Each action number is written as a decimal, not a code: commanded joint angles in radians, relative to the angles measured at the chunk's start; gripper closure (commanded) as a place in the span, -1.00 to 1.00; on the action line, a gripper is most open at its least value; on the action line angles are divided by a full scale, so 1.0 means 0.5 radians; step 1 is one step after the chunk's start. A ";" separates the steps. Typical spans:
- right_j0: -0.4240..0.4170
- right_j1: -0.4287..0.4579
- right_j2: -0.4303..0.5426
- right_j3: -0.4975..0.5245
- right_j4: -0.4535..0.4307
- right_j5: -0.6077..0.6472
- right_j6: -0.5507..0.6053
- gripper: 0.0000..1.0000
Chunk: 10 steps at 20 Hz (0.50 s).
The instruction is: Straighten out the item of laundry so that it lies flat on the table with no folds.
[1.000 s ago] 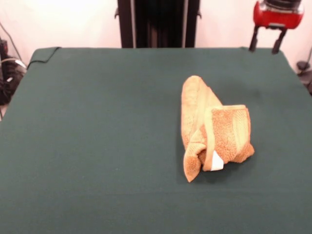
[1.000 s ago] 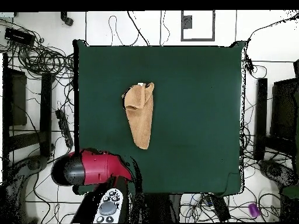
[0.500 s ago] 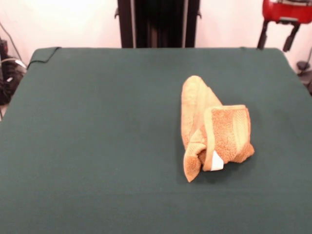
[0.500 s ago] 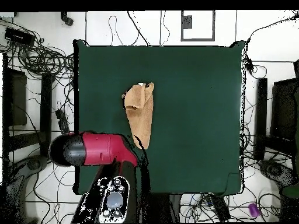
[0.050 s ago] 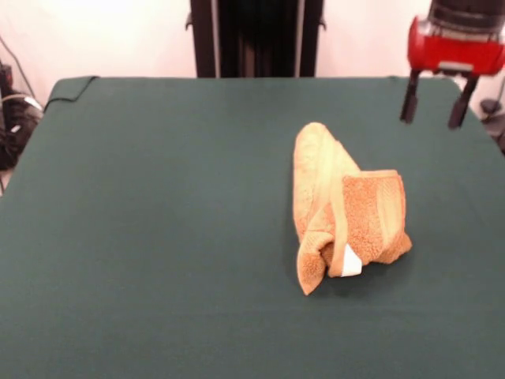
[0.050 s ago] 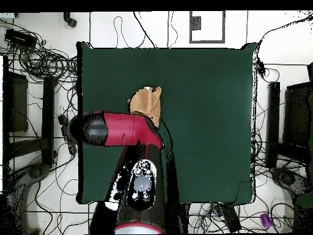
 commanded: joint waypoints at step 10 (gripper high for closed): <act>-0.195 0.388 0.264 -0.440 -0.132 0.251 -0.131 -1.00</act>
